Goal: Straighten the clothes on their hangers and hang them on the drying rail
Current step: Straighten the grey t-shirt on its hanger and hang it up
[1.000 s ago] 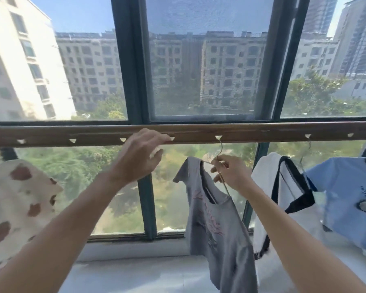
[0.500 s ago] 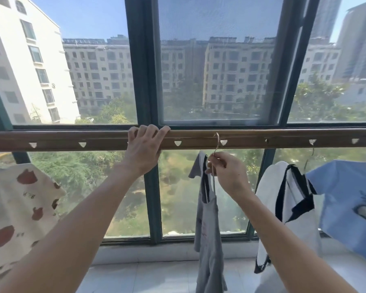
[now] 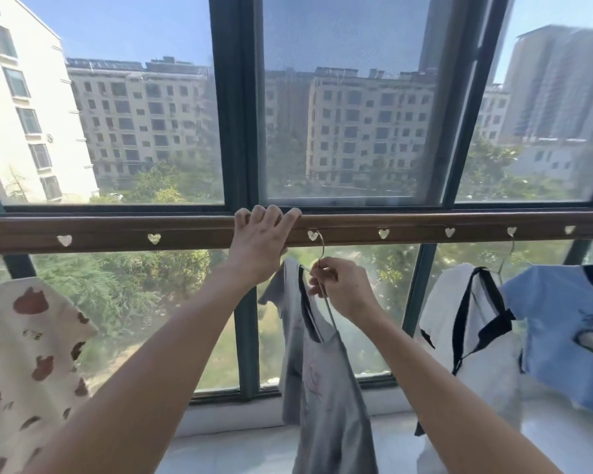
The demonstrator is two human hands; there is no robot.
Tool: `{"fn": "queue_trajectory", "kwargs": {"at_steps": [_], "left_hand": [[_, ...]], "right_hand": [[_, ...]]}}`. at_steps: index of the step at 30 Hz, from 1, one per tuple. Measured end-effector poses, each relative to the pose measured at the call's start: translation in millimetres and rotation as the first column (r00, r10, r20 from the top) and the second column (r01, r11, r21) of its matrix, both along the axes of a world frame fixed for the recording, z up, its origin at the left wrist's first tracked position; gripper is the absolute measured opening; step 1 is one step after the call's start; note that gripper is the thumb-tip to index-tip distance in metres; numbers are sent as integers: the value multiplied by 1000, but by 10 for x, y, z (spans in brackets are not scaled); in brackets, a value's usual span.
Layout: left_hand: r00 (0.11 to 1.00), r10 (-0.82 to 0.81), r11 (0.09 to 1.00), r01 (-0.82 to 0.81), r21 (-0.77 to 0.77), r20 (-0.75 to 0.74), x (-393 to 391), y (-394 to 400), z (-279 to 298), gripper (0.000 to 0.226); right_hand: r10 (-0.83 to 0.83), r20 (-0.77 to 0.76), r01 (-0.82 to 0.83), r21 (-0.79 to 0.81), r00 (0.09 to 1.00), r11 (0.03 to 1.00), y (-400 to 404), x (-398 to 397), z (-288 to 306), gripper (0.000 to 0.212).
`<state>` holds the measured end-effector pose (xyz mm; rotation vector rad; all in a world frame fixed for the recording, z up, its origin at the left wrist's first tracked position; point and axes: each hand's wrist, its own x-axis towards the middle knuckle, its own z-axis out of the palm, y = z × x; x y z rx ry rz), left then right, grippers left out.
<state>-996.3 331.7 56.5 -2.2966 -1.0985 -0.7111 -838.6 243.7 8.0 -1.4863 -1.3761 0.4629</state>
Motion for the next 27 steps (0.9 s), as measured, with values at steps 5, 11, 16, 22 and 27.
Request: {"fn": "queue_trajectory", "kwargs": {"at_steps": [5, 11, 16, 22, 27], "left_hand": [[1000, -31, 999, 31, 10, 1, -91, -51, -21, 65], [999, -50, 998, 50, 34, 10, -131, -51, -49, 73], [995, -96, 995, 97, 26, -7, -147, -101, -81, 72], [987, -160, 987, 160, 21, 0, -144, -178, -85, 74], [950, -310, 940, 303, 157, 22, -268, -330, -193, 62]], "right_hand": [[-19, 95, 27, -94, 995, 995, 52, -75, -86, 20], [15, 235, 25, -167, 972, 986, -36, -63, -71, 25], [82, 380, 58, -343, 921, 937, -379, 115, -121, 36], [27, 458, 134, -317, 888, 939, -681, 251, -142, 29], [-84, 477, 226, -250, 875, 941, -785, 244, -262, 25]]}}
